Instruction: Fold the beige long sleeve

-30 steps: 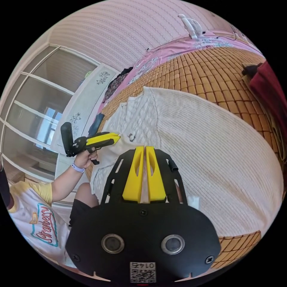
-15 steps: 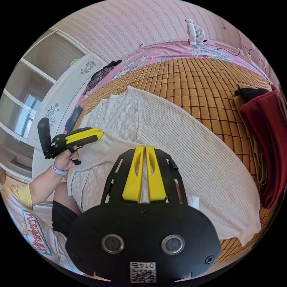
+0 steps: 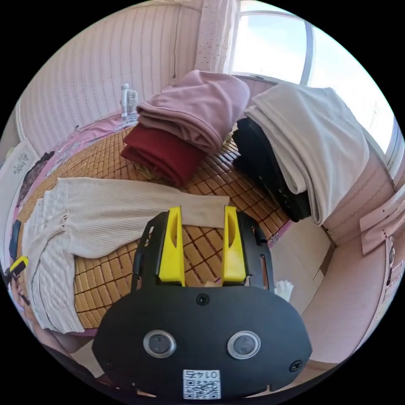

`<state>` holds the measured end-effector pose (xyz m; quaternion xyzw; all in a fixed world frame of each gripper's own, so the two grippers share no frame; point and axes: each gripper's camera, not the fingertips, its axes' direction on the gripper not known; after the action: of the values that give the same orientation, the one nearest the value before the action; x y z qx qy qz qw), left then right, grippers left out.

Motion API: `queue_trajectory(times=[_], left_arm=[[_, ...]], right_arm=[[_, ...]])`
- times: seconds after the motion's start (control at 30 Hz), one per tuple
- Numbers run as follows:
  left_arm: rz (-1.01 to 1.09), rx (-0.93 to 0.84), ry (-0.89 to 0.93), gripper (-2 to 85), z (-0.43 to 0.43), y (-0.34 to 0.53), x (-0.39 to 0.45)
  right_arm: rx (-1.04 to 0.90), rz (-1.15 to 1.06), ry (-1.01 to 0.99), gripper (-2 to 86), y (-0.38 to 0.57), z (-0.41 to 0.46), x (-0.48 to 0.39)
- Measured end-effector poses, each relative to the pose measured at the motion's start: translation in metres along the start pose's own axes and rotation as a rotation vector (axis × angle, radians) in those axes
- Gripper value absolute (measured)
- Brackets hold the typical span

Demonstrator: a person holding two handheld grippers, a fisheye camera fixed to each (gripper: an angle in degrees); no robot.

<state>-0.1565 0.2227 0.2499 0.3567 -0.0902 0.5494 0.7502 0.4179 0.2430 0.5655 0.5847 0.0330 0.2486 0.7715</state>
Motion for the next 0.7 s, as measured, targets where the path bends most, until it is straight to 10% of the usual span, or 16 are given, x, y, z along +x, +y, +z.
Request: queue_trajectory(times=[0.4, 0.7], left_arm=[[-0.175, -0.003, -0.124, 3.9, 0.012, 0.056, 0.004], [-0.217, 0.202, 0.034, -0.8, -0.028, 0.076, -0.011]], right_arm=[[-0.175, 0.057, -0.257, 2.2, 0.01, 0.017, 0.008], [0.211, -0.348, -0.788, 2.3, -0.056, -0.123, -0.152]])
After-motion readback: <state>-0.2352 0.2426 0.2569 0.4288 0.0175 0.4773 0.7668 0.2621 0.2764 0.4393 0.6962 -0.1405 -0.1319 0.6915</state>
